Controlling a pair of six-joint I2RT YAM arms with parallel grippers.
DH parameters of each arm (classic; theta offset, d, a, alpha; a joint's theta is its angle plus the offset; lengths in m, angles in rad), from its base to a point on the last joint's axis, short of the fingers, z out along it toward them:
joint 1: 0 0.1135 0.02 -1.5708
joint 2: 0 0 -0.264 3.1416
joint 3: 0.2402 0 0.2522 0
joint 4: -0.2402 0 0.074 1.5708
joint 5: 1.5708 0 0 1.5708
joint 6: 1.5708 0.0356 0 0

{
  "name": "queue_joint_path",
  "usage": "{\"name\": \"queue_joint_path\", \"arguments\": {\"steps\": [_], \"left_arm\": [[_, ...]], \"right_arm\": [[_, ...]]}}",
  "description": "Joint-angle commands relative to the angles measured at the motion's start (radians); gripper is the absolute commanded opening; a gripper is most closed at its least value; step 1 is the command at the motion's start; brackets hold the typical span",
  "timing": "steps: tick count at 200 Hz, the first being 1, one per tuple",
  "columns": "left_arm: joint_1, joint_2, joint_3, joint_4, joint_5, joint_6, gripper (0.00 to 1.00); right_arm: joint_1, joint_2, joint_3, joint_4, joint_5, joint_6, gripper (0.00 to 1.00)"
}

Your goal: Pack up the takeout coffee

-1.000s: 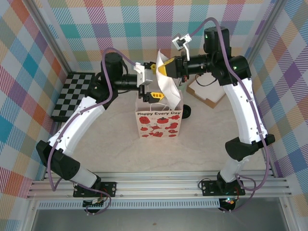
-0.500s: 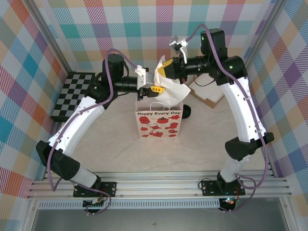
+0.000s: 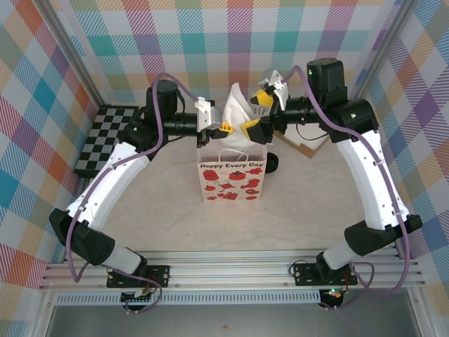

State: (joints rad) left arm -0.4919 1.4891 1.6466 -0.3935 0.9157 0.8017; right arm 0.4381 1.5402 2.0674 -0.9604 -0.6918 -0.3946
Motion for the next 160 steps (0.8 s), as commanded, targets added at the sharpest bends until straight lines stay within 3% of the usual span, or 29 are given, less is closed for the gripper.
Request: {"name": "queue_joint_path", "arguments": {"steps": [1,69,100,114,128,143,160], "left_arm": [[0.012,-0.016,0.035,-0.048,0.031,0.034,0.07],[0.013,-0.013,0.048,-0.072,0.041,0.033,0.09],[0.013,-0.013,0.05,-0.085,0.031,0.04,0.1],[0.012,-0.01,0.056,-0.084,0.031,0.04,0.1],[0.013,-0.006,0.065,-0.089,0.035,0.04,0.11],[0.012,-0.003,0.073,-0.099,0.039,0.046,0.11],[0.012,-0.004,0.079,-0.107,0.039,0.059,0.12]], "right_arm": [[-0.001,0.008,-0.022,-0.002,-0.13,-0.099,1.0],[0.006,0.181,0.173,-0.069,-0.207,-0.182,1.0],[0.008,0.234,0.287,-0.159,-0.294,-0.228,0.8],[0.007,0.231,0.289,-0.194,-0.351,-0.262,0.66],[0.007,0.224,0.272,-0.225,-0.385,-0.298,0.64],[0.007,0.224,0.263,-0.227,-0.353,-0.282,0.68],[0.009,0.224,0.242,-0.171,-0.274,-0.216,0.92]]}}
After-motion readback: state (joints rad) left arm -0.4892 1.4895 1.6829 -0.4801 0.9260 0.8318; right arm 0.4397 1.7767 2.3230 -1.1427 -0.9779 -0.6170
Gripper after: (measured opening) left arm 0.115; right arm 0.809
